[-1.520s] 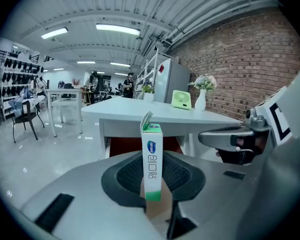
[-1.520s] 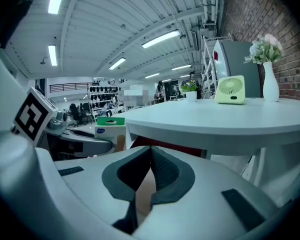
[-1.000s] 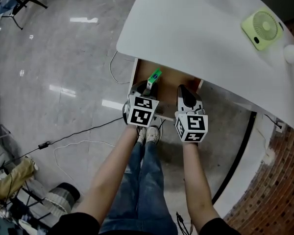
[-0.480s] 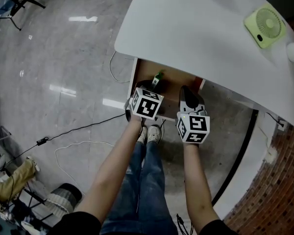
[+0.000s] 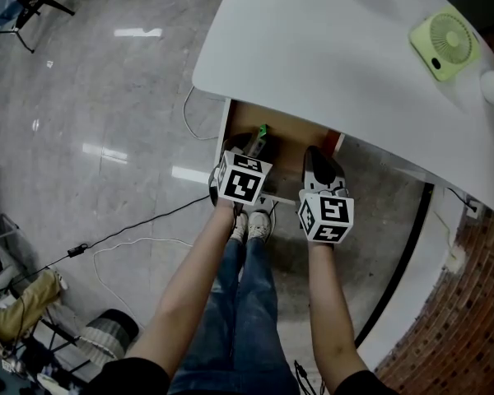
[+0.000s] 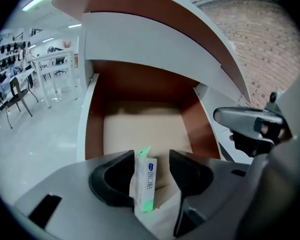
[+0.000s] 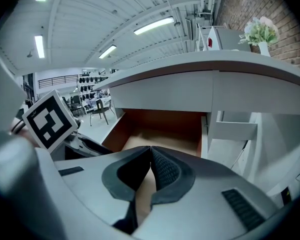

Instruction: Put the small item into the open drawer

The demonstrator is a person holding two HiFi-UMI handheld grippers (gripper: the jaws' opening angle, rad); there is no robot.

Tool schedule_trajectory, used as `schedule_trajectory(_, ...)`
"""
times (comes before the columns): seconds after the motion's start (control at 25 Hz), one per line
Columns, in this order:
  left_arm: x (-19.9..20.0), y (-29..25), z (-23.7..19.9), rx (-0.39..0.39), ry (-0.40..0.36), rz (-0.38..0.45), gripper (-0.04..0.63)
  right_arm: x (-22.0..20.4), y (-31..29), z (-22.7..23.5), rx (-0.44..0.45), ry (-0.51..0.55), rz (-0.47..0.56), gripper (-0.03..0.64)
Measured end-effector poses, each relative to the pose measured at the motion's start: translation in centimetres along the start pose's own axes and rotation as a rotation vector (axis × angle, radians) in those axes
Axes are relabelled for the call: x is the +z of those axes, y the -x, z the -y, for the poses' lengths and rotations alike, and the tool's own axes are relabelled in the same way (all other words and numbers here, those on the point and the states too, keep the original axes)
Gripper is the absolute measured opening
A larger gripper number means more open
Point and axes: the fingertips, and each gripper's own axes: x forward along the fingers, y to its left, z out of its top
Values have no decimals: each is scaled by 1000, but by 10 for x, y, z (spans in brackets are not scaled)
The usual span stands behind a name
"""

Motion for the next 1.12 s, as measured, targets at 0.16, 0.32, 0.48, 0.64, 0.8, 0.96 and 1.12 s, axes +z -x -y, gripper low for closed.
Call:
schedule_trajectory(0.16,7,8,3,0,11,33,225,3,4,0,1,-7,8,3)
schedule_trajectory(0.32,28,40,7,17,1,115,121,16,17,-5,2,-17,20,3)
schedule_trajectory(0.48,60,102,22,32,-19,206,49,45,52,-7,-13,-35,46,3)
schedule_trajectory(0.64,96,172,35,47,-34,308,31,87,99,-10,-30,-54,89,3)
schedule_trajectory(0.8,138,236,53,51,-66,412,23,134,149,-10,-44,-65,155,3)
schedule_trajectory(0.96,187,298,75,52,-129,520,23,193,198,-9,-46,-56,257,3)
schedule_trajectory(1.12,219,351,93,54,-171,611,23,241,243,-12,-54,-36,358,3)
